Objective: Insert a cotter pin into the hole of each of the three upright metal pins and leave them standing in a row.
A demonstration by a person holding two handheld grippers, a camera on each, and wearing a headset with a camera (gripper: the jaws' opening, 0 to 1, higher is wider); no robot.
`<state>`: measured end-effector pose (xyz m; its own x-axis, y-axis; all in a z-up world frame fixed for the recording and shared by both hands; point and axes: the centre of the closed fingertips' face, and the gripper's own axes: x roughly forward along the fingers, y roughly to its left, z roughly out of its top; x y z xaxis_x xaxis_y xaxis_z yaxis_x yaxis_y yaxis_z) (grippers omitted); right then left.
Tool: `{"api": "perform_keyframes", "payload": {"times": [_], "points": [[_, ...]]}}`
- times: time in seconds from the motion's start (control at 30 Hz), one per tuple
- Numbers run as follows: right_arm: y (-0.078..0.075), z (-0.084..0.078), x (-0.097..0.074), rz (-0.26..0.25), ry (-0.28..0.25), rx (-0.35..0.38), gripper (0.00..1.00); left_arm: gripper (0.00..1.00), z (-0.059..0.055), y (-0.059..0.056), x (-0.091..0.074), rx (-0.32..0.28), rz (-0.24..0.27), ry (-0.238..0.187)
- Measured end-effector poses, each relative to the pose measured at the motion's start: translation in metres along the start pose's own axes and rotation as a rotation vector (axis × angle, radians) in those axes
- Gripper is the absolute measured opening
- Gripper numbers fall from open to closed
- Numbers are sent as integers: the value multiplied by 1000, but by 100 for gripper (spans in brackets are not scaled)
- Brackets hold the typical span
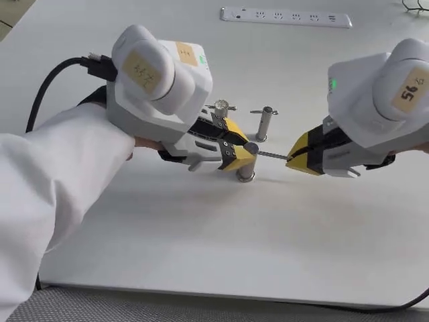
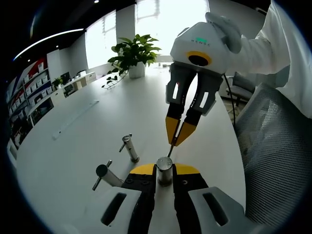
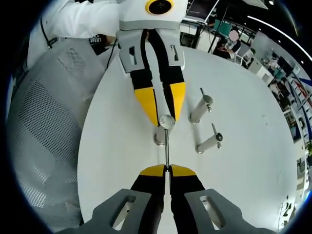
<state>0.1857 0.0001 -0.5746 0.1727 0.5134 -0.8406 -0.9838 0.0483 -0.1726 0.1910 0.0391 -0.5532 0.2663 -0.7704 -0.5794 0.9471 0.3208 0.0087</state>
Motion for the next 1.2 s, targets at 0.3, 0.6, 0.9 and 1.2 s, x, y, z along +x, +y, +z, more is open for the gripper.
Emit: {"api": "perform_keyframes", "payload": {"times": [0.3,0.6,0.9,1.2], "points": [[-2,2,0,-9,-4,-19,0,11,0,0,0,3,11,-1],[-2,17,3,-4,-86,-5,0,11,0,-3,0,4,10,0],[1,33,11,15,-116,-63,0,11,1,-5,0,20,7,2],[-1,34,16,30,-74,-231,0,11,1,-5,0,65,5,17]]}}
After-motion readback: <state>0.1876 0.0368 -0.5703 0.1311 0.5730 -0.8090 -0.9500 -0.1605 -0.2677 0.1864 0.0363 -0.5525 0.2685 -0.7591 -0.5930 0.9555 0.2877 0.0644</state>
